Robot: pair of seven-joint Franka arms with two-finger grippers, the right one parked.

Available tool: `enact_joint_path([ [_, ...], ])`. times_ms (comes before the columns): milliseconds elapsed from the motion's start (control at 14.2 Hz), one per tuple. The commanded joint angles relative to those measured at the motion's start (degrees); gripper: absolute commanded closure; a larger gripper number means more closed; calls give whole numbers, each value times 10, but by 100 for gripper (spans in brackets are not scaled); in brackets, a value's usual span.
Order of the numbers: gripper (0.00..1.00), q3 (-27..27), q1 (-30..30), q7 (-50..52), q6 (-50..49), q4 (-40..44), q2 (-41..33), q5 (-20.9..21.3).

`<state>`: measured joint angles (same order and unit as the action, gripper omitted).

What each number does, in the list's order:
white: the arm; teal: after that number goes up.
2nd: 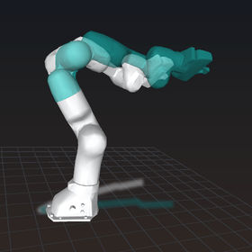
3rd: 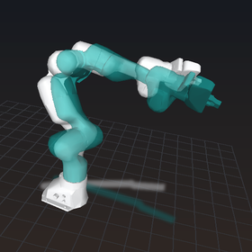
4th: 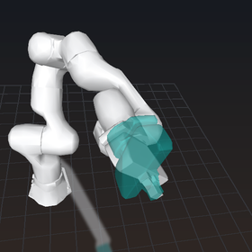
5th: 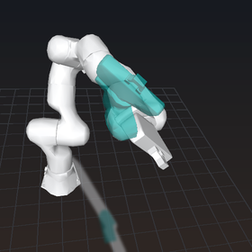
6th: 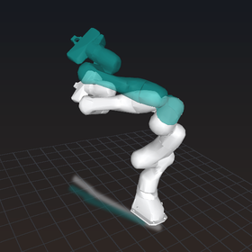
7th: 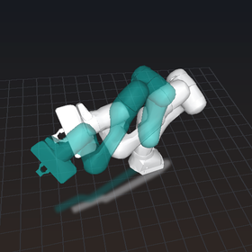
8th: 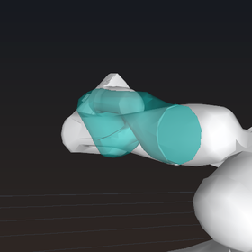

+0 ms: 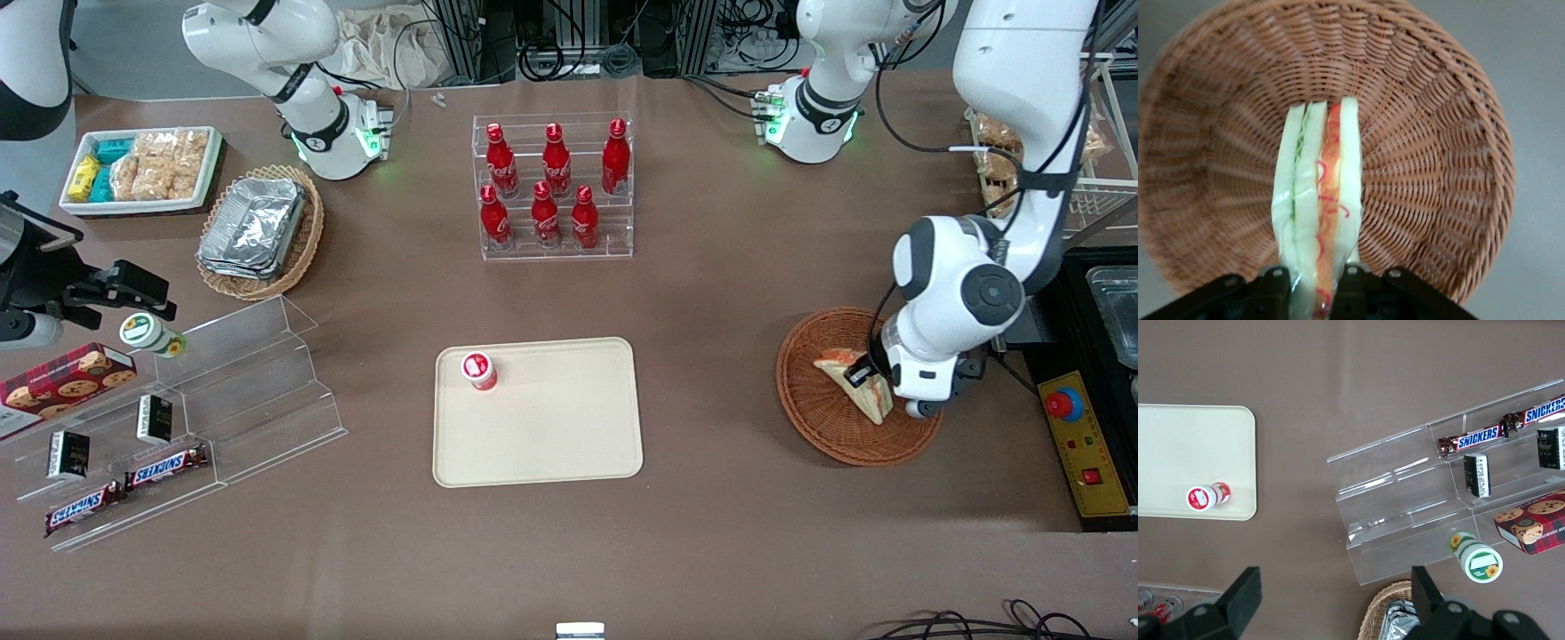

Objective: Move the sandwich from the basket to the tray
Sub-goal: 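Lift the sandwich out of the basket and carry it toward the white tray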

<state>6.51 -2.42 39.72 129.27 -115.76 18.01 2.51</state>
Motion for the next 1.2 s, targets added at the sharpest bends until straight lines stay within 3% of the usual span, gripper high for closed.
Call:
enact_joint_path([
  [0,99,2,1,-59,-162,117,-2,3],
  [352,100,26,9,-89,-354,306,-8,1],
  [492,100,67,9,-216,-400,358,-5,0],
  [633,100,83,12,-222,-408,364,-8,-7],
  [844,100,148,16,-129,-403,370,-2,-6],
  [984,100,184,36,-121,-400,370,22,-1],
  [1125,100,185,77,-111,-380,369,41,3],
])
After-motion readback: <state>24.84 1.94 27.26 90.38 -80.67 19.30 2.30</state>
